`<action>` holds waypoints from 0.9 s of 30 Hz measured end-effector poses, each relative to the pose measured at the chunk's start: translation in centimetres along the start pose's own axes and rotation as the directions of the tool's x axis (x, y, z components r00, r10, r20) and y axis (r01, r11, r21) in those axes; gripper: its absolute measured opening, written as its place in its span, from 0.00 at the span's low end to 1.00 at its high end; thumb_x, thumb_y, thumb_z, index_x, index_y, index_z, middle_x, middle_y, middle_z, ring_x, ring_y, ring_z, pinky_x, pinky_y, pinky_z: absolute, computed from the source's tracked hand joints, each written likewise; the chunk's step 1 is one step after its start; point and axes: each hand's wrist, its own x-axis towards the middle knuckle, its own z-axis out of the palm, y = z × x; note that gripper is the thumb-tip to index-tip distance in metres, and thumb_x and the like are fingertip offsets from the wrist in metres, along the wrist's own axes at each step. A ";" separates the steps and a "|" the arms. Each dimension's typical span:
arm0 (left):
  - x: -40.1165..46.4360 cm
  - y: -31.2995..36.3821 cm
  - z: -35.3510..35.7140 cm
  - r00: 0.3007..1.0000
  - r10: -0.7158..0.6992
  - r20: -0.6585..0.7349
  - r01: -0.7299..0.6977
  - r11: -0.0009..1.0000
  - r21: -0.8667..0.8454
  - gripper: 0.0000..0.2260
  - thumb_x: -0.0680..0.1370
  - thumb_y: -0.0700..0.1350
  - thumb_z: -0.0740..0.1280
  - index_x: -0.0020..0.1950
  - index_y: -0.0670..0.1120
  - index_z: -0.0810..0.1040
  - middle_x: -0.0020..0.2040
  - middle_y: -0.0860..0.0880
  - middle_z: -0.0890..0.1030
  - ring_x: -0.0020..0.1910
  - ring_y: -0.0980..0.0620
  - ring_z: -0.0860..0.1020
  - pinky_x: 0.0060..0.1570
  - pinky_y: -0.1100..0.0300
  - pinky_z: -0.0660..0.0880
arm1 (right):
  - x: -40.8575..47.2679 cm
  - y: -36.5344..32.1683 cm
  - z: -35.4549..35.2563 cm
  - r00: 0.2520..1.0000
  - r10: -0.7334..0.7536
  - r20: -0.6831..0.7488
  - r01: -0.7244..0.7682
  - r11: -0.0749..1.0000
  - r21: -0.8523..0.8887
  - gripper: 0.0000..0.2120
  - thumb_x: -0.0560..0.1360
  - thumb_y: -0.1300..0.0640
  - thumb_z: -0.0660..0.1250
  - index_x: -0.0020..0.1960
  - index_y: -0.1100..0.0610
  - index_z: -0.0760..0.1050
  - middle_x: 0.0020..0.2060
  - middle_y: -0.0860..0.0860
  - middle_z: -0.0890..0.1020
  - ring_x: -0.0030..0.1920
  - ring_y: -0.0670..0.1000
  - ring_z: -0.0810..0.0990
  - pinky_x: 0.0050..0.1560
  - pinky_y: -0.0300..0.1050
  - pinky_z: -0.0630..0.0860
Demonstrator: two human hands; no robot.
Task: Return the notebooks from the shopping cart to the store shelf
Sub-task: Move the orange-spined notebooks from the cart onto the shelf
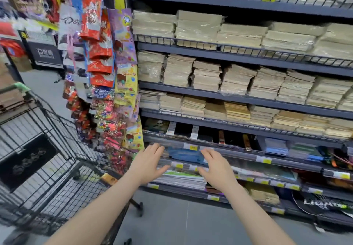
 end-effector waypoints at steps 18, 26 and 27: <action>-20.2 -24.3 -0.1 0.956 -0.203 0.213 0.202 0.979 0.025 0.36 0.71 0.68 0.44 0.71 0.47 0.62 0.66 0.49 0.69 0.64 0.50 0.70 0.61 0.52 0.68 | 1.6 -26.5 11.5 0.988 0.033 0.148 -0.049 0.993 0.110 0.29 0.77 0.45 0.59 0.74 0.54 0.56 0.73 0.51 0.62 0.72 0.52 0.61 0.71 0.47 0.61; -21.8 -29.1 4.2 0.909 -0.244 0.336 0.259 0.966 0.001 0.32 0.75 0.65 0.50 0.72 0.47 0.59 0.69 0.49 0.66 0.63 0.52 0.69 0.60 0.53 0.70 | 4.5 -30.9 18.6 0.957 0.021 0.290 -0.088 0.971 0.222 0.28 0.77 0.48 0.60 0.74 0.52 0.56 0.73 0.50 0.60 0.72 0.52 0.60 0.67 0.47 0.66; -21.7 -30.0 4.8 0.904 -0.248 0.347 0.263 0.965 0.002 0.33 0.74 0.67 0.48 0.72 0.47 0.59 0.67 0.50 0.67 0.62 0.53 0.69 0.60 0.54 0.70 | 5.1 -31.3 19.5 0.954 0.022 0.299 -0.096 0.967 0.234 0.28 0.77 0.48 0.60 0.74 0.52 0.56 0.73 0.50 0.61 0.72 0.51 0.61 0.67 0.47 0.67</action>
